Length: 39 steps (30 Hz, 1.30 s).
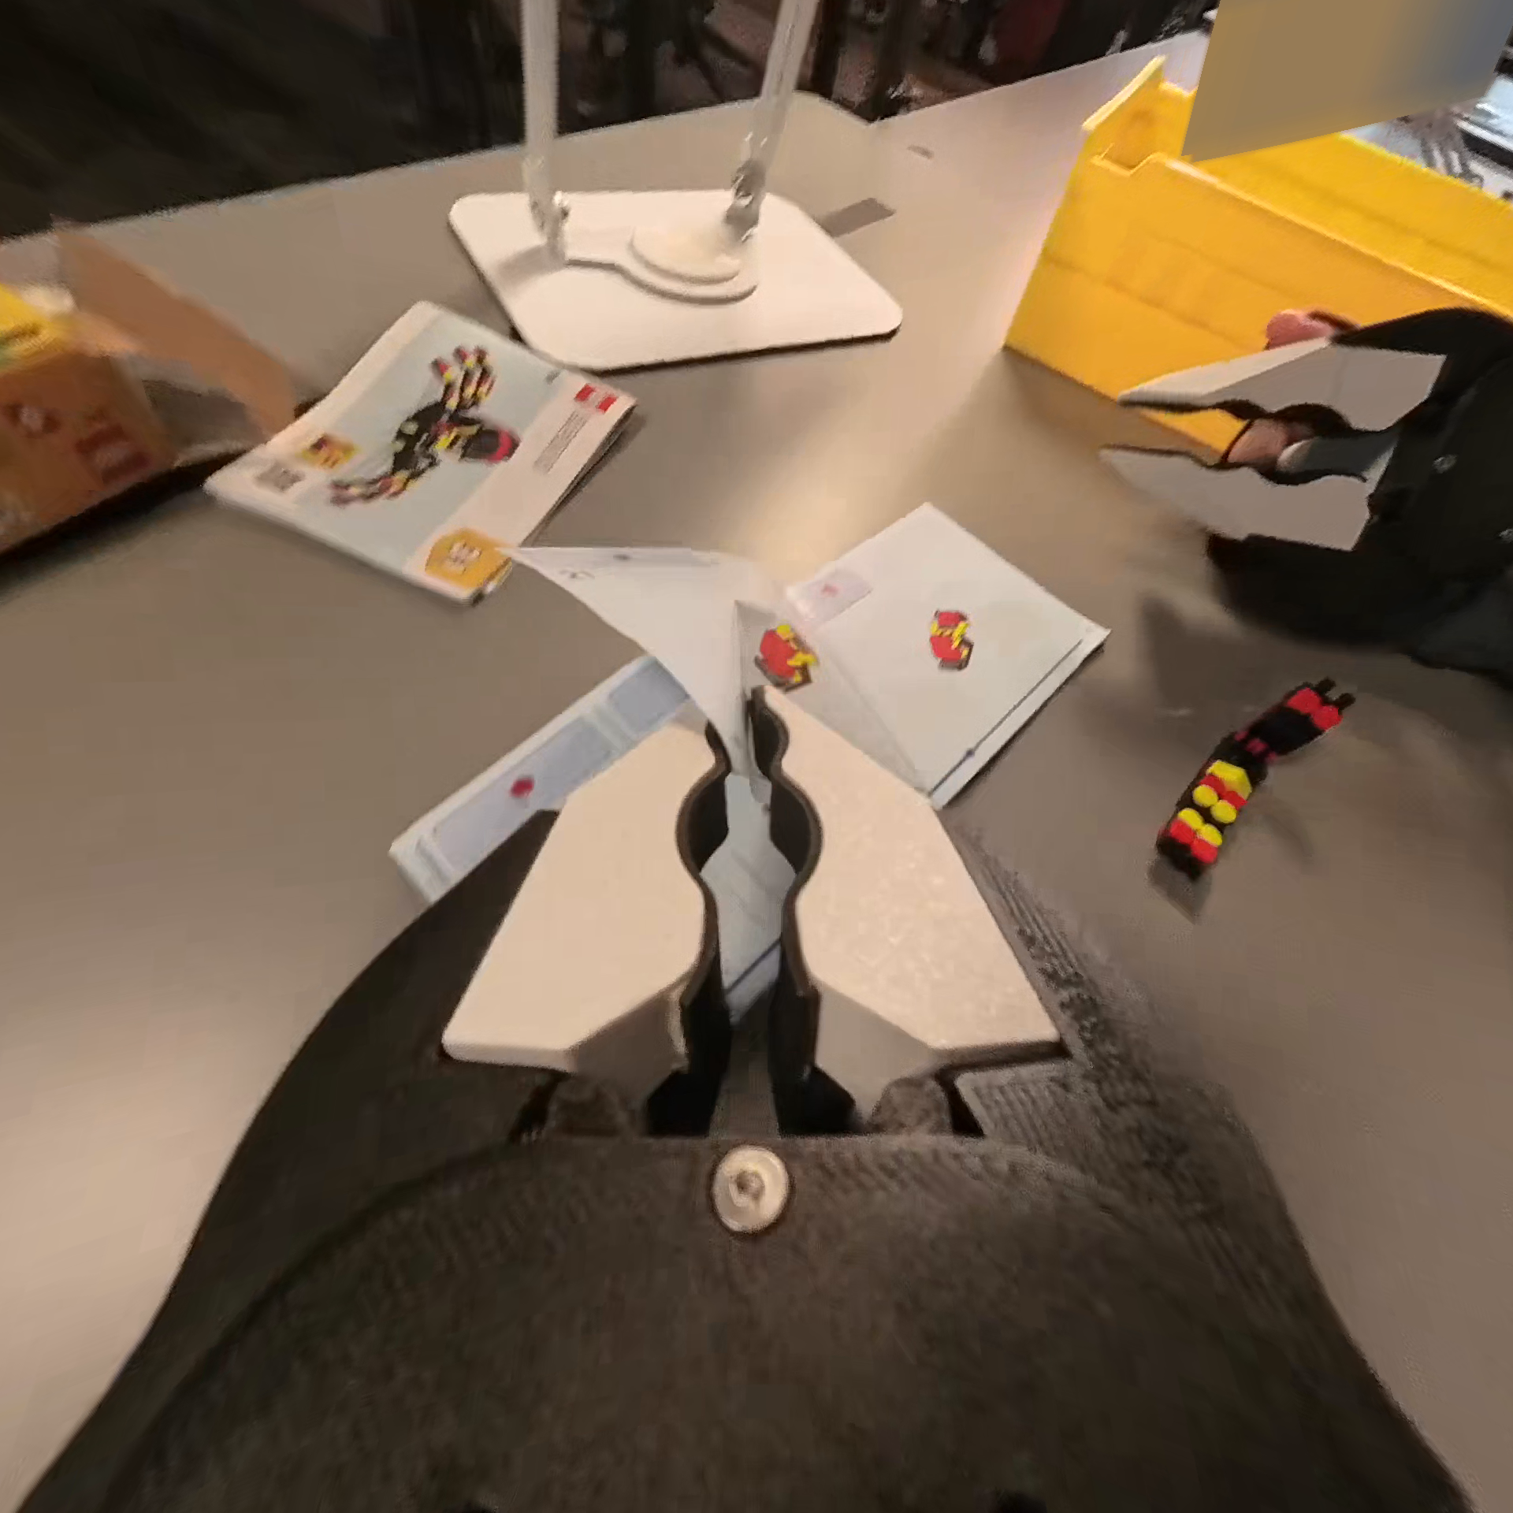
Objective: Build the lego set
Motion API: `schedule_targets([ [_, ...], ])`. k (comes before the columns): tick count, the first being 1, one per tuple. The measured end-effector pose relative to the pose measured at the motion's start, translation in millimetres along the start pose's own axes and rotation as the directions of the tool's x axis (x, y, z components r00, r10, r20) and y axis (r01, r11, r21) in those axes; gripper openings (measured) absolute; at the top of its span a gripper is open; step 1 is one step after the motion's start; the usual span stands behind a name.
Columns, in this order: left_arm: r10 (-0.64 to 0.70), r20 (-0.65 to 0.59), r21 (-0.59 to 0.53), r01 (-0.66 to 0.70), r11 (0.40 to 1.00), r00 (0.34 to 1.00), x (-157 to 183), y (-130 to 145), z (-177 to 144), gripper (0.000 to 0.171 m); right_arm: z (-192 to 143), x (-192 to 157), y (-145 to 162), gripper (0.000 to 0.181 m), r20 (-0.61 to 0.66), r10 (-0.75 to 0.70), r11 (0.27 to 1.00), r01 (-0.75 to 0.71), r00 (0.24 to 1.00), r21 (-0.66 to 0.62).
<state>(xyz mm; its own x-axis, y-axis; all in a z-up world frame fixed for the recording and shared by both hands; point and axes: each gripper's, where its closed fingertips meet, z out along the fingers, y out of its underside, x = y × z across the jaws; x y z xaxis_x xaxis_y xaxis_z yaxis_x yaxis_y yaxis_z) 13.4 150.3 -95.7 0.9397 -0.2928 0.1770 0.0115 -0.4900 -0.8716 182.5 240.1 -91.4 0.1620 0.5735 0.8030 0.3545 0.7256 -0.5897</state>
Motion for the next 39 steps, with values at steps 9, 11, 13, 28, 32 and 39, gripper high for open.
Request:
schedule_targets([
  [9, -0.291, -0.028, -0.09, 0.288, 0.953, 0.956, -24, 49, -40, 0.022, 3, 7, 16, 0.011, -0.061, -0.075, 0.992, 0.068, 0.995, -0.106],
  [11, -0.291, -0.005, -0.043, 0.291, 0.956, 0.957, -31, 48, -54, 0.03, 2, 12, 21, 0.011, -0.086, -0.085, 0.988, 0.073, 0.993, -0.136],
  [13, -0.26, 0.01, 0.045, 0.26, 0.965, 0.965, -36, 40, -70, 0.036, 0, 19, 26, 0.011, -0.123, -0.084, 0.985, 0.063, 0.989, -0.163],
  [28, 0.321, 0.046, 0.399, -0.312, 0.862, 0.946, 31, 39, -134, 0.046, 67, -74, -98, 0.043, 0.417, 0.637, 0.76, -0.441, 0.648, -0.477],
  [32, 0.387, -0.003, 0.39, -0.355, 0.85, 0.922, 46, 47, -133, 0.045, 97, -99, -93, 0.043, 0.406, 0.724, 0.677, -0.465, 0.557, -0.57],
  [39, 0.379, -0.071, 0.398, -0.322, 0.859, 0.923, 51, 52, -140, 0.047, 109, -128, -79, 0.045, 0.467, 0.652, 0.725, -0.311, 0.598, -0.614],
])
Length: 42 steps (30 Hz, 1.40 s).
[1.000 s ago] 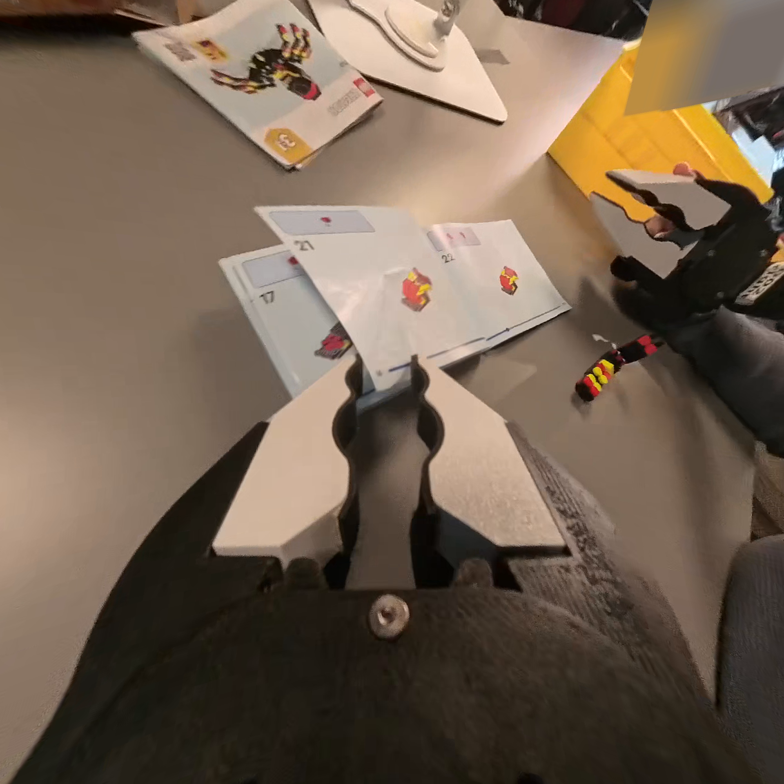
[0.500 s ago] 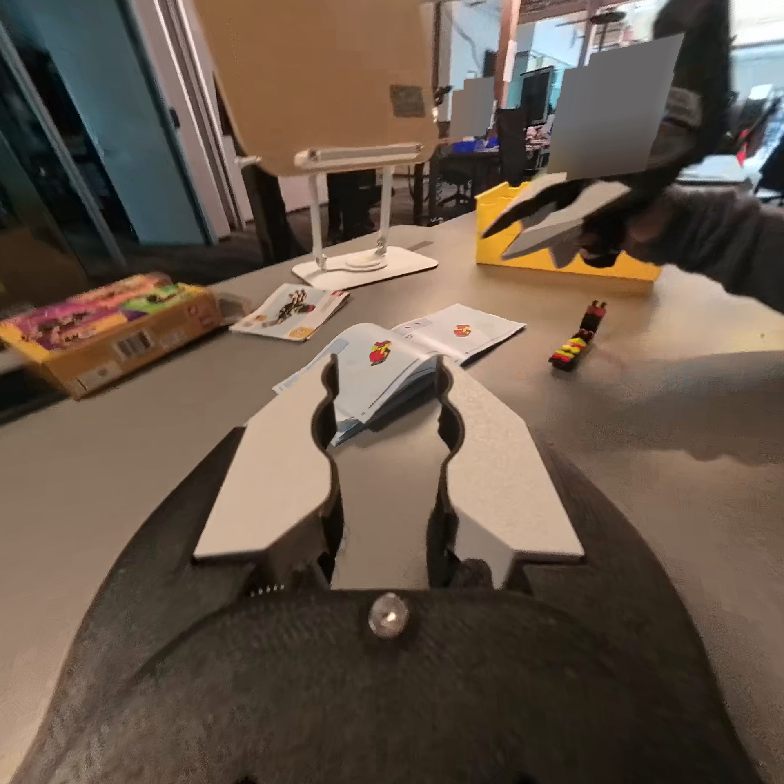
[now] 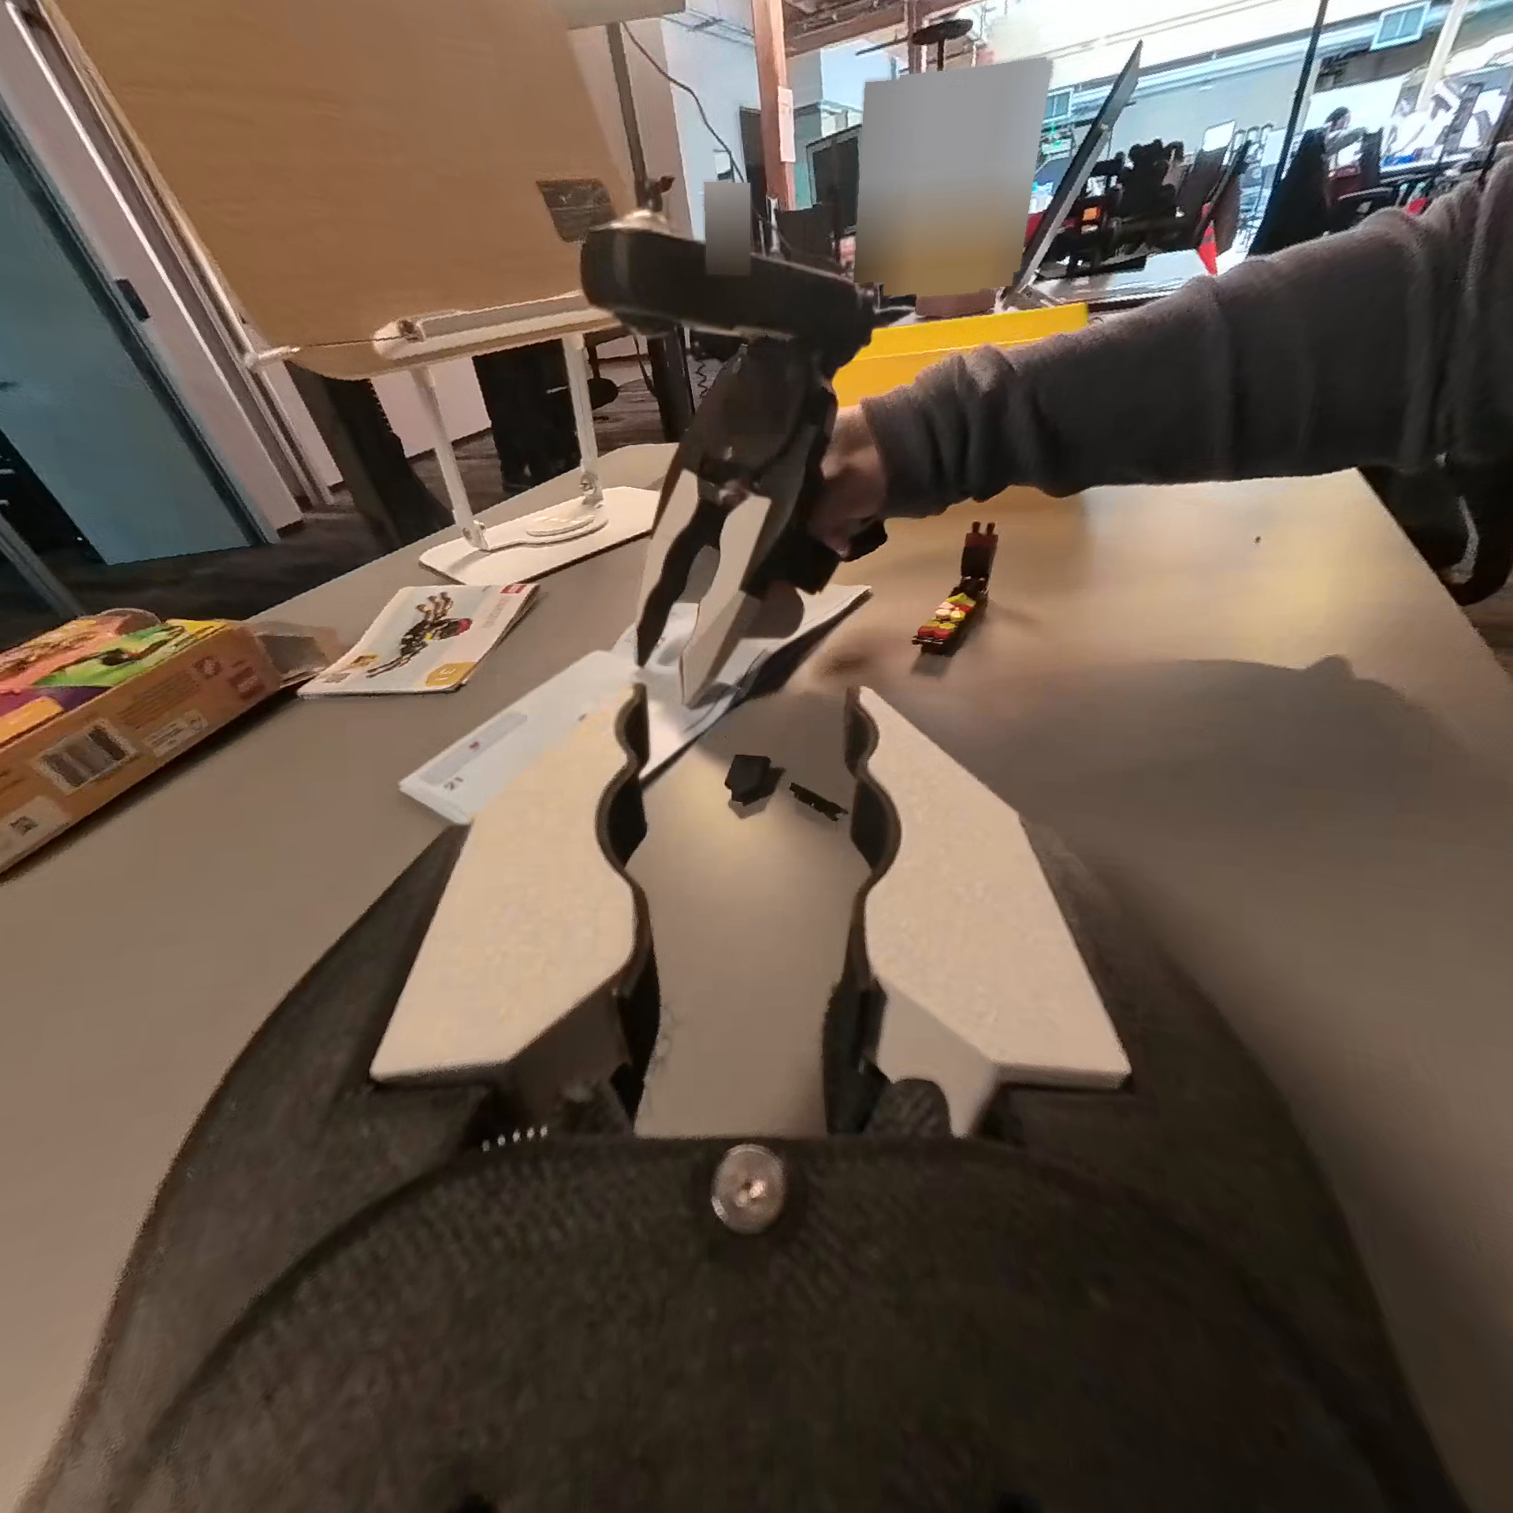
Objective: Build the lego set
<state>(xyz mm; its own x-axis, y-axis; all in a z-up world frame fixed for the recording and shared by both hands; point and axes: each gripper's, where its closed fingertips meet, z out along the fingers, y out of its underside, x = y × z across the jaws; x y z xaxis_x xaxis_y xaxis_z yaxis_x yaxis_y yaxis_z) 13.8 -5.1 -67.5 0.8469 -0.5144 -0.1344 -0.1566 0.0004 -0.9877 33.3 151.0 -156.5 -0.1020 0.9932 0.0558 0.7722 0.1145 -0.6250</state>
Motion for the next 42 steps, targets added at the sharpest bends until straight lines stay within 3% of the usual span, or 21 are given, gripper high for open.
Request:
schedule_targets([
  [8, -0.013, -0.055, 0.002, 0.013, 1.0, 0.998, 7, 0, -1, 0.051, 7, -2, 1, 0.049, 0.12, -0.092, 0.994, 0.099, 0.989, -0.051],
  [10, -0.004, -0.059, 0.002, 0.004, 1.0, 0.998, 9, 0, -1, 0.051, 6, 4, -2, 0.055, 0.084, -0.116, 0.992, 0.12, 0.99, -0.047],
  [11, -0.001, -0.061, 0.005, 0.001, 1.0, 0.998, 9, 0, -1, 0.051, 1, 7, -11, 0.056, 0.03, -0.147, 0.989, 0.147, 0.989, -0.014],
  [13, 0.007, -0.062, 0.018, -0.006, 1.0, 0.998, 9, -2, -2, 0.051, -20, -6, -43, 0.055, -0.067, -0.187, 0.963, 0.196, 0.98, 0.185],
  [16, 0.01, -0.059, 0.05, -0.008, 0.999, 0.998, 7, -5, -3, 0.055, -67, -43, -80, 0.053, -0.205, -0.174, 0.829, 0.256, 0.963, 0.497],
  [18, 0.003, -0.058, 0.065, 0.001, 0.998, 0.998, 5, -7, -3, 0.055, -87, -74, -83, 0.048, -0.264, -0.166, 0.731, 0.298, 0.95, 0.614],
  [20, -0.006, -0.059, 0.079, 0.011, 0.997, 0.998, 3, -9, -4, 0.054, -98, -94, -75, 0.044, -0.394, -0.152, 0.657, 0.391, 0.906, 0.645],
  [22, -0.011, -0.084, 0.091, 0.018, 0.996, 0.996, 6, -10, -5, 0.049, -116, -114, -72, 0.019, -0.557, -0.137, 0.519, 0.538, 0.819, 0.664],
  [24, -0.011, -0.115, 0.109, 0.024, 0.994, 0.993, 11, -13, -6, 0.049, -117, -140, -70, 0.009, -0.621, -0.193, 0.413, 0.637, 0.76, 0.651],
  [27, -0.012, -0.135, 0.119, 0.029, 0.992, 0.991, 13, -14, -7, 0.048, -103, -146, -73, 0.009, -0.632, -0.24, 0.427, 0.664, 0.737, 0.613],
  [33, -0.053, -0.18, 0.142, 0.08, 0.987, 0.982, 14, -17, -10, 0.047, -98, -138, -80, 0.007, -0.505, -0.161, 0.458, 0.518, 0.848, 0.723],
  [42, -0.042, -0.166, 0.136, 0.065, 0.989, 0.985, 12, -16, -10, 0.035, -101, -139, -83, 0.006, -0.49, -0.141, 0.448, 0.497, 0.86, 0.743],
])
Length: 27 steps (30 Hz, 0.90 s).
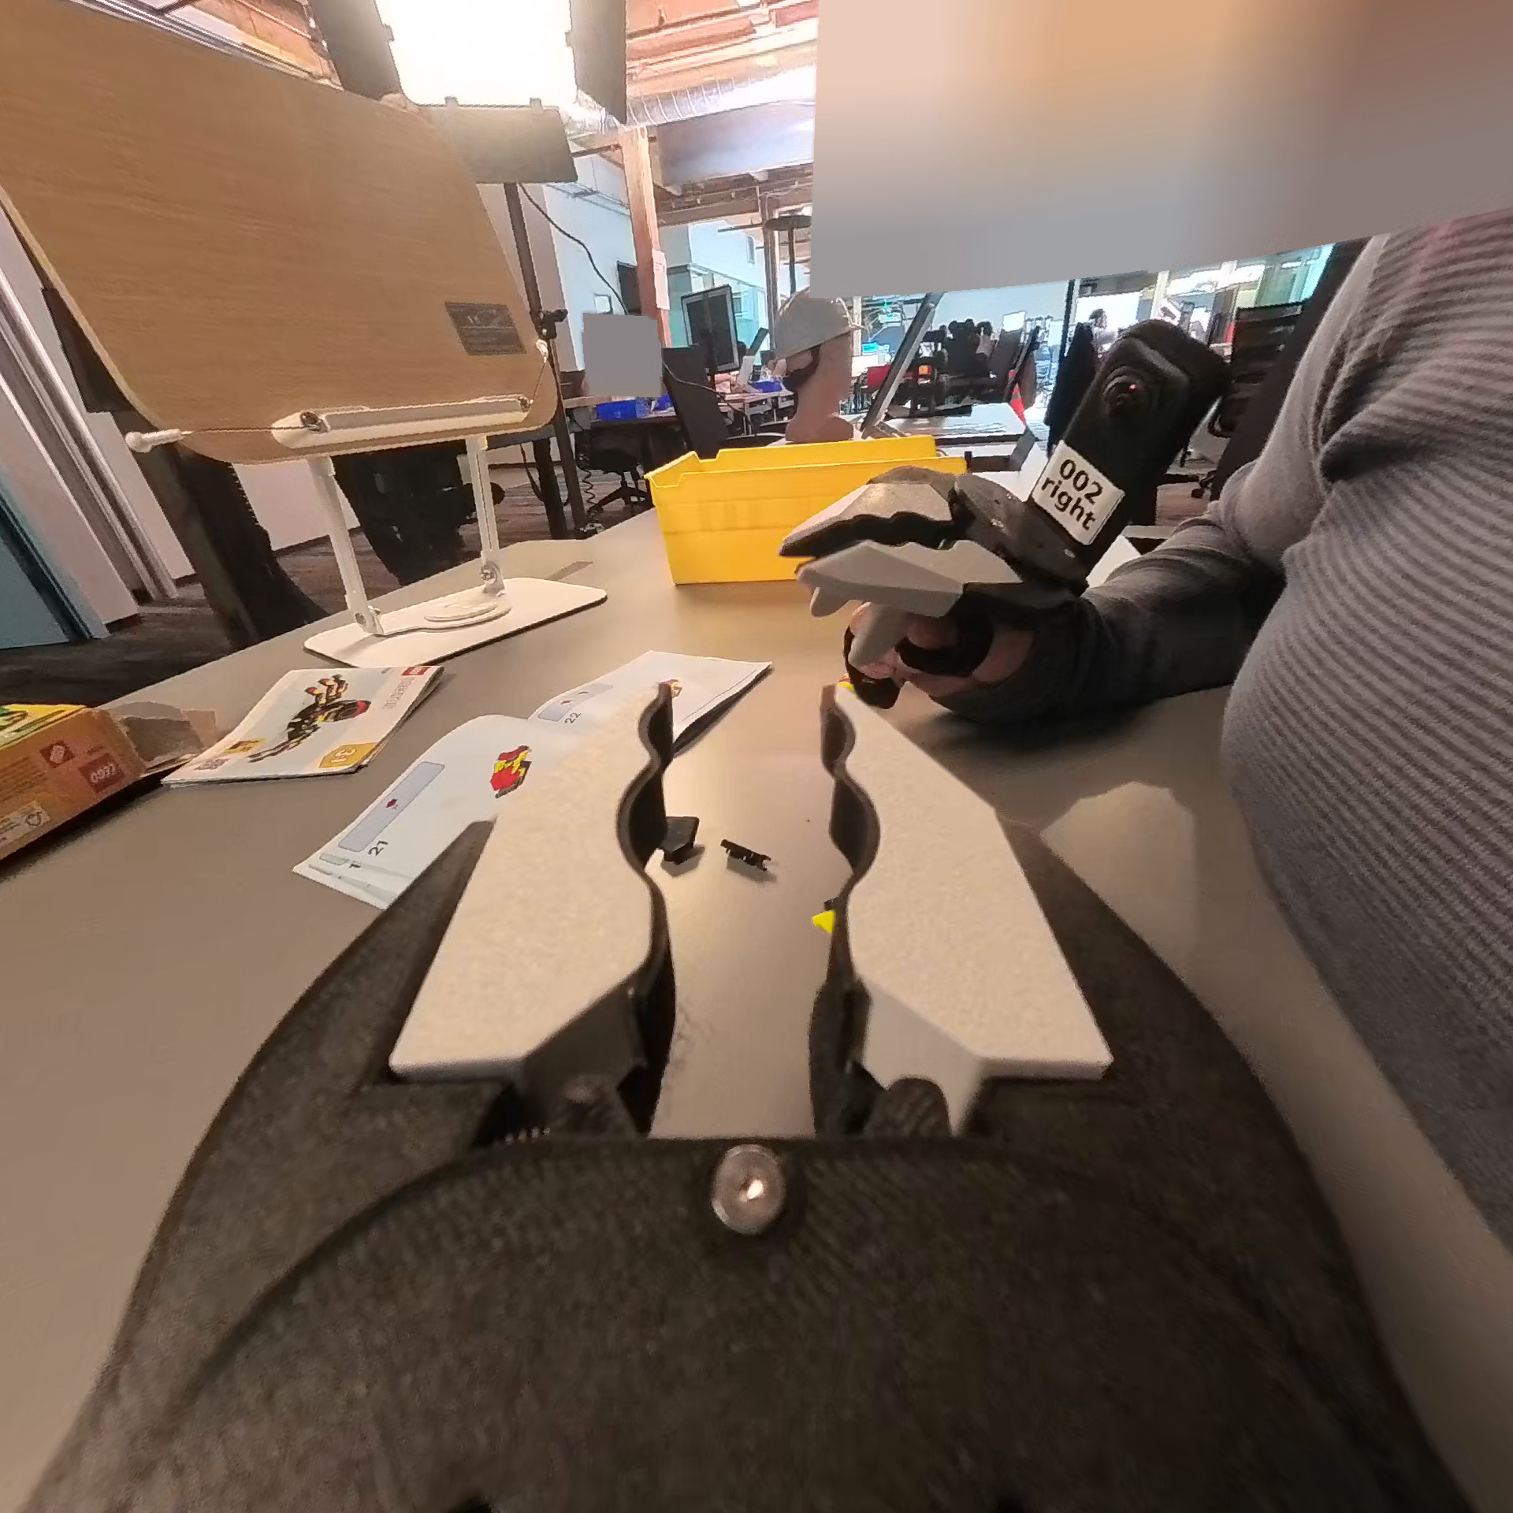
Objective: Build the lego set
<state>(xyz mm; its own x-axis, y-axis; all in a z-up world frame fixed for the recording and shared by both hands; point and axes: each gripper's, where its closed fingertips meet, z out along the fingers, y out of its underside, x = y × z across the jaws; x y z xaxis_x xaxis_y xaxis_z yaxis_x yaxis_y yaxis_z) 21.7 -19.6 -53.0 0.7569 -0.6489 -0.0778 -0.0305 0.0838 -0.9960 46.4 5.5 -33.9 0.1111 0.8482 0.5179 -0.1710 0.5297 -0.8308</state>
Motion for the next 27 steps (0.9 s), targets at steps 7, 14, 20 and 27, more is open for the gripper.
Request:
schedule_targets([
  [7, 0.014, 0.011, -0.003, -0.014, 1.0, 1.0, -0.8, 0.4, -0.2, 0.032, 0.8, 1.4, 0.6, 0.006, -0.01, 0.032, 0.999, -0.032, 0.999, -0.005],
  [14, 0.025, 0.011, -0.006, -0.025, 1.0, 1.0, 0.1, 0.9, -0.1, 0.03, 1.5, -0.5, 0.1, 0.006, -0.007, 0.032, 0.999, -0.032, 0.999, -0.007],
  [20, 0.023, 0.01, -0.006, -0.023, 1.0, 1.0, -0.1, 1.0, 0.1, 0.03, 1.4, -1.4, 0.9, 0.005, -0.001, 0.04, 0.999, -0.04, 0.999, -0.011],
  [27, 0.025, 0.009, -0.007, -0.025, 1.0, 1.0, 0.2, 1.0, 0.1, 0.029, 0.5, -0.8, 1.0, 0.006, 0.001, 0.044, 0.999, -0.044, 0.999, -0.01],
])
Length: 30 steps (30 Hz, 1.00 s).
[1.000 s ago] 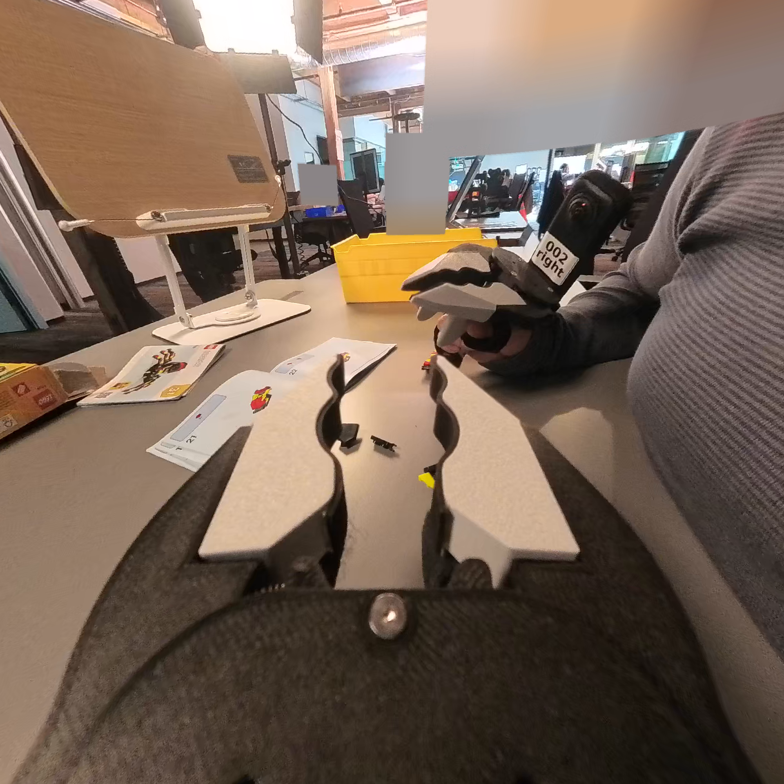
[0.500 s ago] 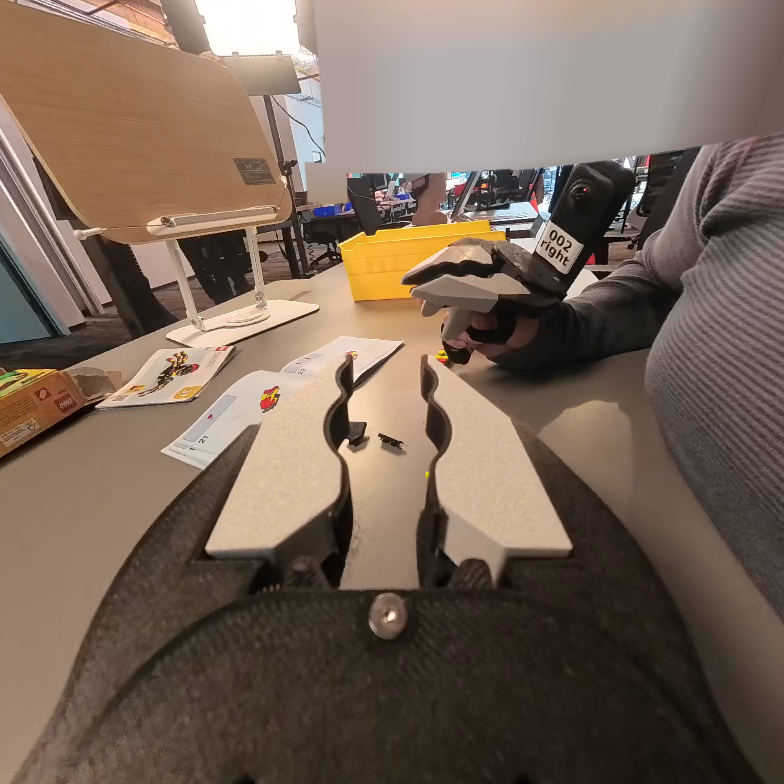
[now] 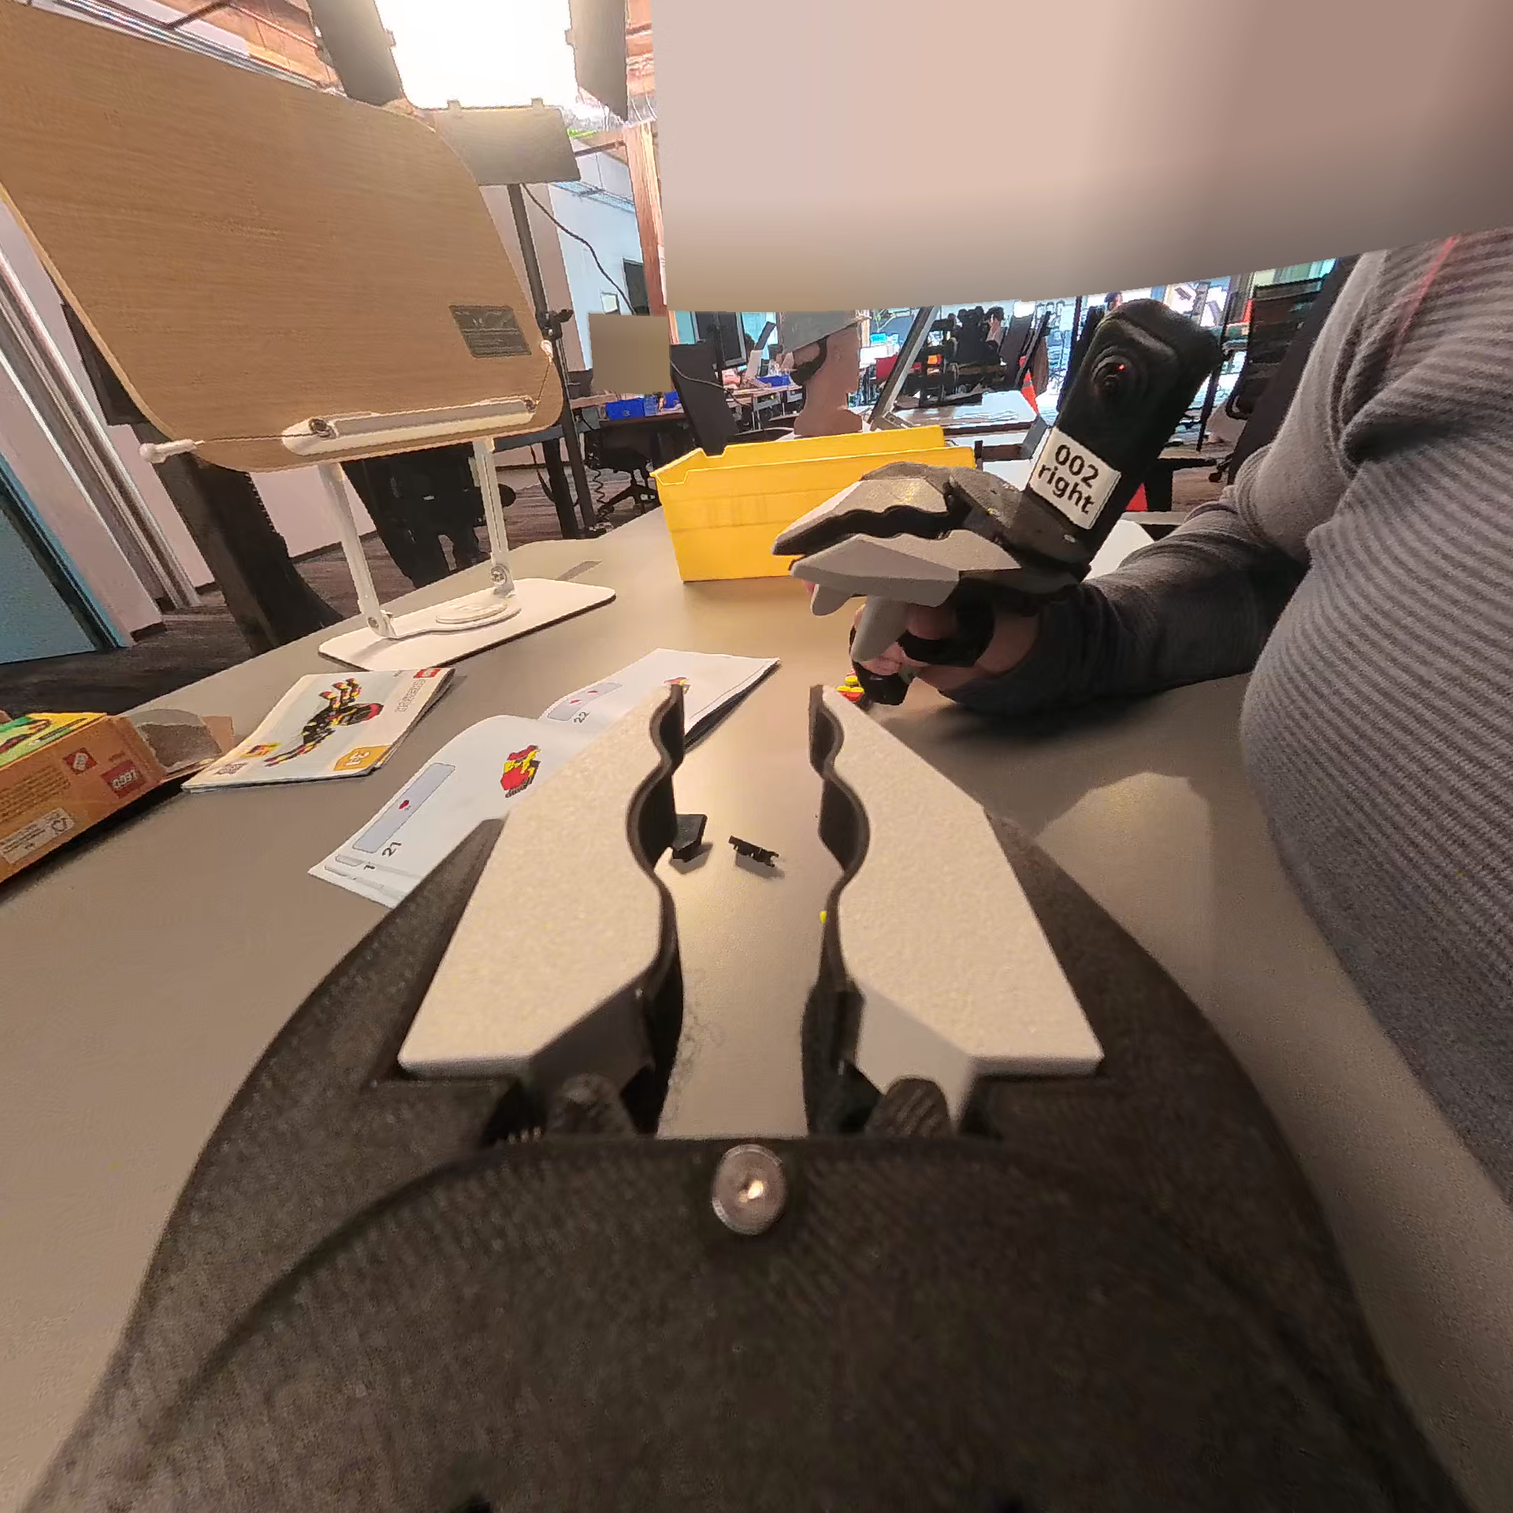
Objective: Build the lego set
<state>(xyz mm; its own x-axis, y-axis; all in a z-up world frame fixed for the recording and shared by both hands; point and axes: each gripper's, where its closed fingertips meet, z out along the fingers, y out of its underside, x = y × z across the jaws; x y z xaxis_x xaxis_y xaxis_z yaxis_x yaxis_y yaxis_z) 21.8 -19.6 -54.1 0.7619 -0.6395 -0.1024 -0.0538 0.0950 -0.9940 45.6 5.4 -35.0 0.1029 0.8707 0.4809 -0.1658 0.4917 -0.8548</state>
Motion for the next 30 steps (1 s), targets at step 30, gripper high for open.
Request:
schedule_targets([
  [30, 0.009, -0.006, -0.005, -0.009, 1.0, 1.0, 2, 1, 1, 0.029, -17, 13, 10, 0.005, 0.017, 0.008, 1.0, -0.008, 1.0, -0.008],
])
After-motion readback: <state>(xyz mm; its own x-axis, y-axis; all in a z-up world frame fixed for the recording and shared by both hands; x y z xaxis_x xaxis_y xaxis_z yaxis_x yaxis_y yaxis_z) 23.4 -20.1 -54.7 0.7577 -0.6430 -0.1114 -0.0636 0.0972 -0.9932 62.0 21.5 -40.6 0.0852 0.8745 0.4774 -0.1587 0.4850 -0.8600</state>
